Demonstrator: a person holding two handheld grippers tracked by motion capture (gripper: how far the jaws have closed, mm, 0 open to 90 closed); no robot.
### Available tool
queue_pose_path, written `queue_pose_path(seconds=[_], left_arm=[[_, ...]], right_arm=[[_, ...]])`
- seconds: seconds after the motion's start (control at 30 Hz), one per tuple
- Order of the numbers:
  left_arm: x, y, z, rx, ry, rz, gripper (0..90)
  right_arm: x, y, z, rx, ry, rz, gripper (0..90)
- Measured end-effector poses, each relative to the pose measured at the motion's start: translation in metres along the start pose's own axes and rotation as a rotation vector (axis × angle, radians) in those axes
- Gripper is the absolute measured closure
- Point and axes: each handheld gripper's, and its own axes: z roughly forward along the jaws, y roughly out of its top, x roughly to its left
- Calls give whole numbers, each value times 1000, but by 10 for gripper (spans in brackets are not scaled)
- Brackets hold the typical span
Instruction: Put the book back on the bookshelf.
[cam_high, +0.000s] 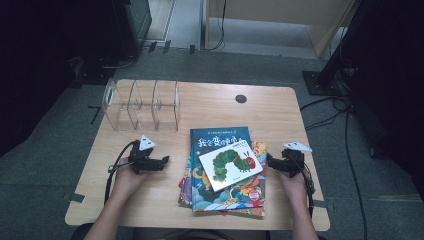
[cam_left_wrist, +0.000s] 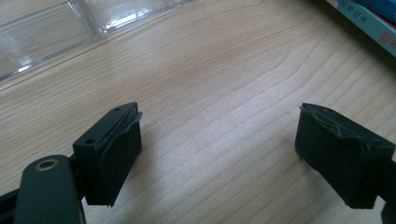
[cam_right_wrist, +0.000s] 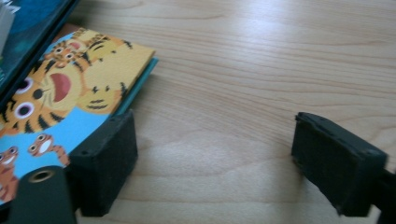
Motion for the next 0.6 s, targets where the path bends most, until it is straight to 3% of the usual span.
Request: queue_pose_path(seconds=[0.2, 0.33, 0.47, 0.5, 0.53, 0.6], left_arm=[[0, 0, 0, -2, 4, -3, 159], [0, 0, 0, -1, 3, -3, 159], [0, 0, -1, -5, -3, 0, 173], [-2, -1, -3, -15, -30, 25, 286], [-2, -1, -3, -15, -30, 25, 331], [-4, 1, -5, 1, -36, 27, 345]], right_arm=[[0, 0, 0, -3, 15, -16, 152], [0, -1, -2, -18, 23, -16, 269], [0, 0, -4, -10, 25, -14, 300], [0, 1, -5, -2, 31, -15, 321], [0, 1, -5, -2, 31, -15, 321], [2, 2, -4, 3, 40, -26, 334]])
